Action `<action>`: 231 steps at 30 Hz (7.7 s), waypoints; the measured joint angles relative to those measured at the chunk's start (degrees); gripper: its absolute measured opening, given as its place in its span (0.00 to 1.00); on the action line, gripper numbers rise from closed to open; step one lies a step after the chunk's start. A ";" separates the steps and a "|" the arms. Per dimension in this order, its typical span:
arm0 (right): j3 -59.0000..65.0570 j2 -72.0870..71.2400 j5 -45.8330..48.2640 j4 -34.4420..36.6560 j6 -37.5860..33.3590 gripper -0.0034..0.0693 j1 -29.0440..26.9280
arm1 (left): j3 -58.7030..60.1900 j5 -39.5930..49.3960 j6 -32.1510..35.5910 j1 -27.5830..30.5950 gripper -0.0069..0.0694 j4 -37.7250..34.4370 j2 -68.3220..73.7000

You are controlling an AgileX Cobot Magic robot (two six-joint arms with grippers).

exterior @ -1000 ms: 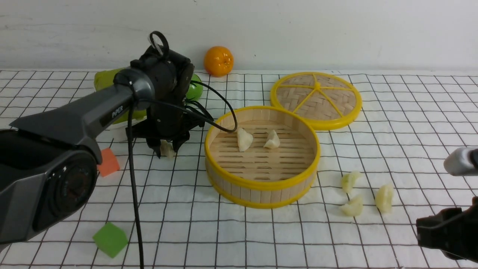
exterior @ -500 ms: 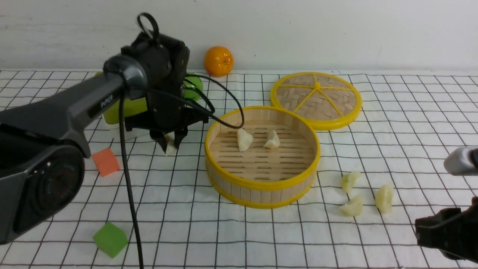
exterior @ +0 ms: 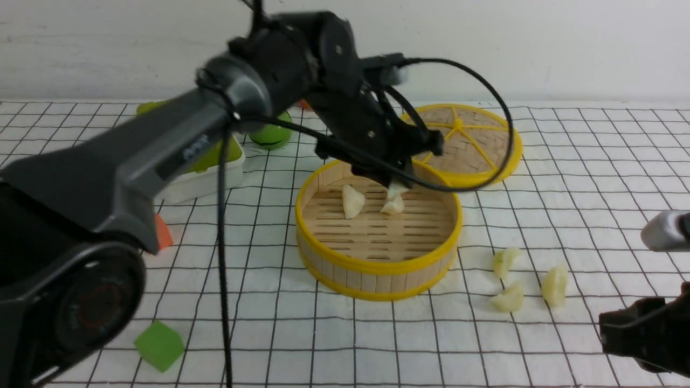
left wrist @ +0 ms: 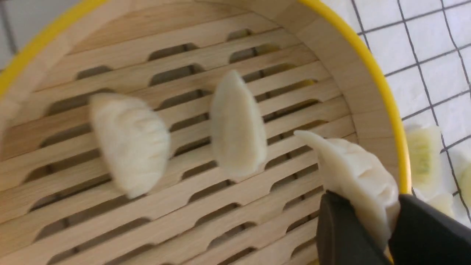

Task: Put the dumplings into the steamer on the table with the white tablecloth.
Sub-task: 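Place the dumpling into the bamboo steamer basket with the left gripper, then reach for and grasp a dumpling lying on the table beside the steamer, then place the dumpling in the bamboo steamer basket with the right gripper, then reach for and grasp a dumpling lying on the table beside the steamer, then place the dumpling in the bamboo steamer basket with the right gripper, then reach for and grasp a dumpling lying on the table beside the steamer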

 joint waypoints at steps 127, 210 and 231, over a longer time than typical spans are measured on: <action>-45.84 41.29 11.79 2.33 1.70 0.80 -2.17 | 97.30 -17.04 -56.64 -2.32 0.08 68.17 -98.17; -33.22 44.20 12.82 -10.93 7.84 0.63 3.77 | 97.30 -18.66 -57.07 -2.32 0.14 69.11 -98.17; -29.65 46.79 1.77 -12.88 16.39 0.31 2.62 | 97.30 -18.66 -57.15 -2.32 0.15 69.11 -98.17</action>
